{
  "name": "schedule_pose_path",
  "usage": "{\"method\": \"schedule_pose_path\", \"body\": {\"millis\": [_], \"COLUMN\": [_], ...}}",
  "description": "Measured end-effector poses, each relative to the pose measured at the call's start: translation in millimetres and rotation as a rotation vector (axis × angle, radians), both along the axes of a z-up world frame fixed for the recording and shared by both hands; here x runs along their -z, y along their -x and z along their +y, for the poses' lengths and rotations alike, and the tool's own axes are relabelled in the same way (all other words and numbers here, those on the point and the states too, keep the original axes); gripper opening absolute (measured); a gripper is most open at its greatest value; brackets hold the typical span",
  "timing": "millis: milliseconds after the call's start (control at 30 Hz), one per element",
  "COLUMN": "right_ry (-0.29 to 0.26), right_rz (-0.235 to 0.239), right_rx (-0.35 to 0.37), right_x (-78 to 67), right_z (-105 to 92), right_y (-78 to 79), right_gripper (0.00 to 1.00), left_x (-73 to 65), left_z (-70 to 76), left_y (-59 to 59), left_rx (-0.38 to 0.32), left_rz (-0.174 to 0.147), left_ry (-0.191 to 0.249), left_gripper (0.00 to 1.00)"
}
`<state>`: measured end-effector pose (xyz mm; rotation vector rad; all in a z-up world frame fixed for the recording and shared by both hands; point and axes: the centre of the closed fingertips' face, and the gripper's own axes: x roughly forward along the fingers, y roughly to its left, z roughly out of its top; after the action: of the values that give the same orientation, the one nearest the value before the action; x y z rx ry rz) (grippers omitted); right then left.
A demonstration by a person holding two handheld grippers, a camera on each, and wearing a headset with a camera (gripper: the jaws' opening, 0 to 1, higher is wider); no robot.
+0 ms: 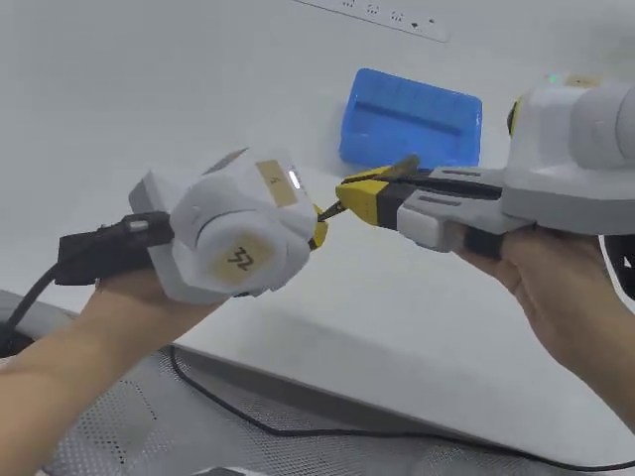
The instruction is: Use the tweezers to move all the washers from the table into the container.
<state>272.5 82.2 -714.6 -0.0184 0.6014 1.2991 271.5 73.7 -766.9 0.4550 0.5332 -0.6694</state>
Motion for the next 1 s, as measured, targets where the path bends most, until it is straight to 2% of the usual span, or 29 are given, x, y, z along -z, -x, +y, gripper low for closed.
{"method": "schedule_pose_path", "body": {"millis": [67, 200, 267, 367, 433, 467, 533, 567, 633, 700, 767, 833, 933, 1000], "right_ry": [-0.016, -0.034, -0.048, -0.059, -0.062, -0.066, -0.089, -0.094, -0.096, -0.111, -0.113, -0.124, -0.095, -0.087], "right_rz": [-0.015, -0.016, -0.007, -0.005, 0.003, 0.004, 0.011, 0.006, -0.008, -0.031, -0.048, -0.066, -0.128, -0.123], "right_rx": [0.02, 0.043, 0.058, 0.074, 0.088, 0.092, 0.115, 0.128, 0.154, 0.178, 0.195, 0.215, 0.24, 0.246], "right_x": [-1.1, -3.1, -2.4, -2.7, -2.3, -2.7, -3.9, -4.1, -3.4, -3.7, -0.7, 1.5, 14.2, 24.0], "right_z": [0.7, 1.3, 1.4, 1.6, 0.3, -0.8, -3.2, -4.4, -6.3, -7.4, -8.2, -8.7, -11.1, -11.1], "right_y": [-2.2, -4.0, -5.7, -6.3, -8.1, -9.5, -16.4, -20.0, -28.6, -39.7, -50.8, -61.9, -79.4, -86.6], "right_gripper": [0.01, 0.01, 0.01, 0.01, 0.01, 0.01, 0.01, 0.01, 0.01, 0.02, 0.02, 0.02, 0.02, 0.02], "left_x": [-0.5, -2.0, -1.1, 0.1, 1.0, 0.6, -0.8, -2.0, 0.8, 2.6, 4.7, 4.4, 4.3, 4.6], "left_z": [-1.8, -1.8, -5.3, -11.5, -12.6, -13.7, -12.4, -12.3, -9.4, -6.7, 1.3, 8.3, 19.6, 25.5], "left_y": [0.5, -0.6, -0.2, 0.5, 0.8, -0.2, -4.4, -5.9, -5.6, -4.9, -4.8, -4.0, -1.1, 3.1], "left_rx": [-0.012, -0.025, -0.026, -0.022, -0.023, -0.023, -0.015, -0.021, -0.07, -0.088, -0.126, -0.159, -0.203, -0.224], "left_rz": [0.017, 0.02, 0.05, 0.058, 0.055, 0.043, -0.002, -0.007, 0.053, 0.093, 0.114, 0.12, 0.122, 0.13], "left_ry": [0.021, 0.023, 0.039, 0.039, 0.042, 0.055, 0.057, 0.07, 0.131, 0.181, 0.19, 0.197, 0.2, 0.206], "left_gripper": [0.0, 0.0, 0.0, 0.0, 0.0, 0.0, 0.02, 0.05, 0.14, 0.24, 0.34, 0.46, 0.62, 0.68]}}
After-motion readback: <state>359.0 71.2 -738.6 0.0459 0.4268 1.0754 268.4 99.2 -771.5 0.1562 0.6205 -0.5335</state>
